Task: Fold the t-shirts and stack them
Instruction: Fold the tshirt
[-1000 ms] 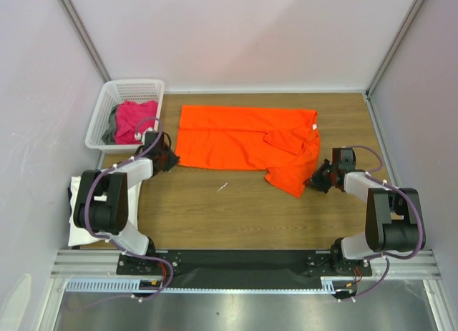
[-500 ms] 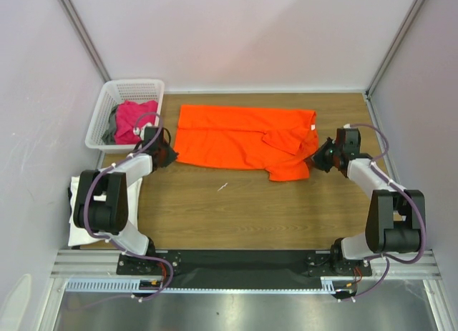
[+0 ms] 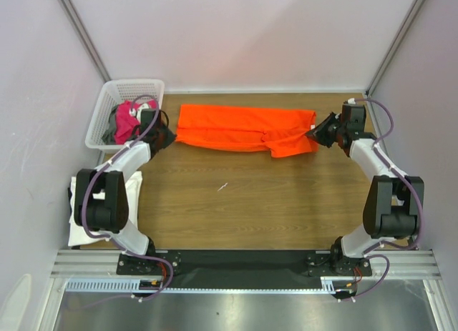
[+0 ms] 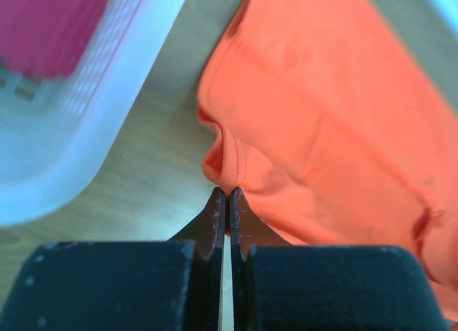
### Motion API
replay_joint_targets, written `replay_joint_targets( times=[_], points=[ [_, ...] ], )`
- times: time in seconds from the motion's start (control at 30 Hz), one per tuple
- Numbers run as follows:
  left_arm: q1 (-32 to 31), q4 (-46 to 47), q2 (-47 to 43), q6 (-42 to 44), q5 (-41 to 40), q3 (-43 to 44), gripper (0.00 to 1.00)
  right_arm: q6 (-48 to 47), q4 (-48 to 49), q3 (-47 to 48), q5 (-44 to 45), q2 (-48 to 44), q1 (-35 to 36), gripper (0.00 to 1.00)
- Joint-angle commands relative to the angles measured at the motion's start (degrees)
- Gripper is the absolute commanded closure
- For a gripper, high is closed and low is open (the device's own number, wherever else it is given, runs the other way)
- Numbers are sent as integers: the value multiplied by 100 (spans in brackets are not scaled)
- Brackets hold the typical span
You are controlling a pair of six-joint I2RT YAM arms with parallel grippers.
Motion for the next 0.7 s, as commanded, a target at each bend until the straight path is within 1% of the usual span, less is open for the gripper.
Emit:
replay_joint_targets(
  times=[0.0, 0.03, 0.3, 0.57, 0.67],
  points=[
    [38, -3, 260, 131, -145, 574, 100, -138, 202, 521, -131, 372, -83, 100],
    [38, -21, 452, 157, -127, 671, 100, -190, 193, 617, -165, 486, -83, 100],
    [29, 14, 1113, 123, -180, 1462, 100, -279, 395, 1504, -350, 1470, -136, 100],
    [29, -170, 1754, 140, -250, 2261, 100, -323, 500, 2147, -385, 2060, -145, 100],
    [29, -223, 1983, 149, -268, 2429, 100, -331, 492, 2331, -403, 2306, -154, 100]
  ],
)
